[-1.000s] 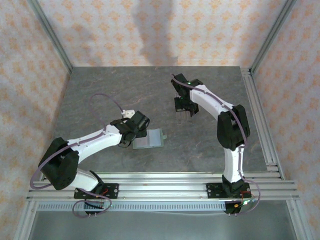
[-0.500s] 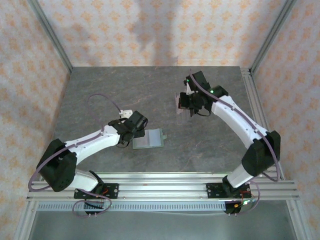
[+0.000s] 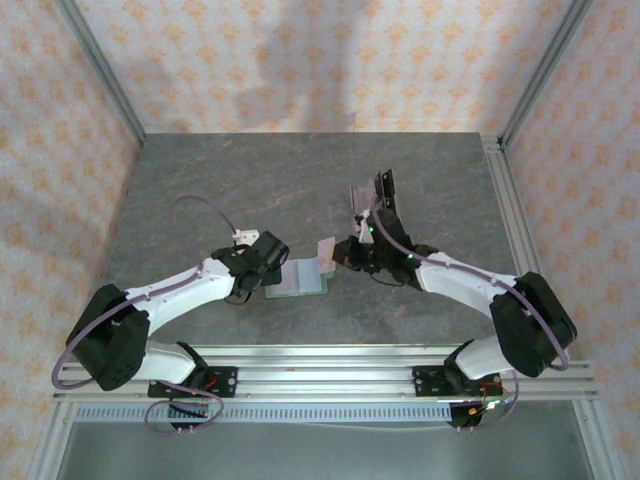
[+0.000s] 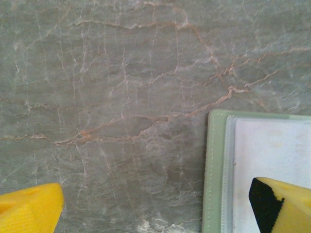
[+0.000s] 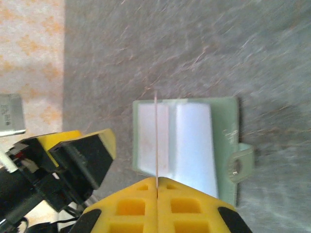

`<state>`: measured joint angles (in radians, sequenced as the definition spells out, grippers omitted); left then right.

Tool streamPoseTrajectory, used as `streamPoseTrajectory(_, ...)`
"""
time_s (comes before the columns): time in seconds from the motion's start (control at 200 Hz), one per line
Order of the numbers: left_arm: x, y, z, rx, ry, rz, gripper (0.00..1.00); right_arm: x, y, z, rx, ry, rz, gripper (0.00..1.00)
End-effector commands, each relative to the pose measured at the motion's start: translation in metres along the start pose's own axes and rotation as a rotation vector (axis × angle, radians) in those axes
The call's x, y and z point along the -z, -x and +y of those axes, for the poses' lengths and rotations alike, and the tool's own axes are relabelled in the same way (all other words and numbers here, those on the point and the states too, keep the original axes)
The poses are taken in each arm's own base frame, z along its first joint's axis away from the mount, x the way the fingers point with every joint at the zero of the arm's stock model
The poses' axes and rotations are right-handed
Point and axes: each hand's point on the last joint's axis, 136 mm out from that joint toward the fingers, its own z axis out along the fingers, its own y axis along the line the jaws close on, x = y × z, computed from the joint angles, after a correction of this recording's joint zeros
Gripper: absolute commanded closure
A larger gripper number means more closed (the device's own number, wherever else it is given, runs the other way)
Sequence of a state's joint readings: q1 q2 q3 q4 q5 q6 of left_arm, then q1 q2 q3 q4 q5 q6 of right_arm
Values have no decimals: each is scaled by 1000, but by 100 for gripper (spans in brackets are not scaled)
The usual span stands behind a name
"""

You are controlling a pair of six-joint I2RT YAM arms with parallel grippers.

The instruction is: Put the credit cards into the card holder

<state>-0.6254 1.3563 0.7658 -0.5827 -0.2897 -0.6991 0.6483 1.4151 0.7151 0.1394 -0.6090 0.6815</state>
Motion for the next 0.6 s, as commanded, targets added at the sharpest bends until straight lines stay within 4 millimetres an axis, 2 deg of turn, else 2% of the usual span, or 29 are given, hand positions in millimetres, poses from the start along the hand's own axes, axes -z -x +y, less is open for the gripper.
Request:
streamPoseTrajectory(0.0, -4, -4, 3, -14, -2, 10, 0, -5, 12, 30, 18, 146, -115, 100)
streamPoseTrajectory(0.265, -10, -11, 0, -31, -17, 29, 0, -31, -15, 16, 36, 187, -89, 100)
streamPoseTrajectory(0.596, -24, -16, -10, -35, -25, 48, 0, -37, -27, 5, 73, 181, -61, 100)
